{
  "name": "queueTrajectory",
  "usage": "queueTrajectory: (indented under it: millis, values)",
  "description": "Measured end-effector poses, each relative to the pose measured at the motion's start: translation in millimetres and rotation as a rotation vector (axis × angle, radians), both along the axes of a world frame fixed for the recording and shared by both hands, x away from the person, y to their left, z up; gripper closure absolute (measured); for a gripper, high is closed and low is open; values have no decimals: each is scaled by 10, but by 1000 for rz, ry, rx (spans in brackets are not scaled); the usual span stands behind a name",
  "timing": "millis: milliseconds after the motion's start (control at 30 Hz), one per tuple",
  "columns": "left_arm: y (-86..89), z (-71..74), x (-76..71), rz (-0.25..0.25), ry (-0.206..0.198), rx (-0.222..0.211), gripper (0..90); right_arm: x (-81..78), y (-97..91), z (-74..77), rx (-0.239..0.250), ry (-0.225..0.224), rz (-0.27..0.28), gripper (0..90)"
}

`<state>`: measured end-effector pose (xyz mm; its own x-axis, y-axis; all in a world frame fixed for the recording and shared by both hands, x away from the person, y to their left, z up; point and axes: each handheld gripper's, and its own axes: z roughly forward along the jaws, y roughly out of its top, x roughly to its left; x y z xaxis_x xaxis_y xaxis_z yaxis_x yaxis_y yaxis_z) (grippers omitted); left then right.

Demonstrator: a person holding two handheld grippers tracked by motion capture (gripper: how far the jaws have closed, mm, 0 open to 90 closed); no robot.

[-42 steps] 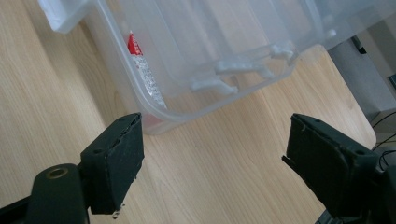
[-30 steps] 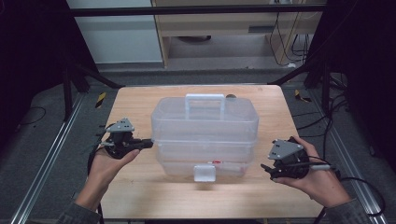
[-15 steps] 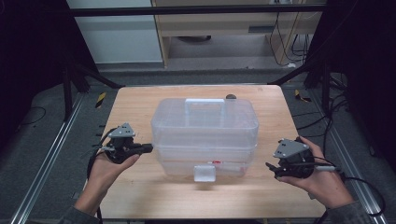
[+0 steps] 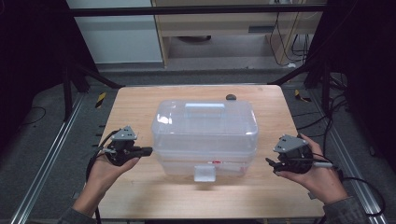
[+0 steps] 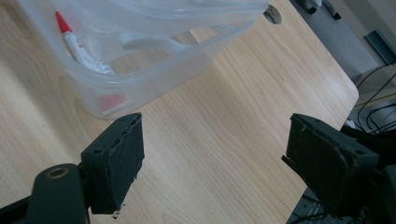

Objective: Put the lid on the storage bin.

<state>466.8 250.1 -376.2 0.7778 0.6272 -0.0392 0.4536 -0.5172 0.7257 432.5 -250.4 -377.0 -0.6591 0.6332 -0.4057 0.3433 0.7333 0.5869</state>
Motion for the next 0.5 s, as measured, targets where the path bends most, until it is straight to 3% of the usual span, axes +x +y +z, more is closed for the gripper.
queueTrajectory:
  millis: [233,367,500]
  values:
    - [201,-65,179,107,-29,-13,896,139,-68,-63,42,-17,-73,211]
    - [303,-206,375,177,-22,-20,897,329,-124,-171,87,-16,-131,239]
    - [388,-393,606,226,-1,4,897,563,-178,-288,122,1,-185,265]
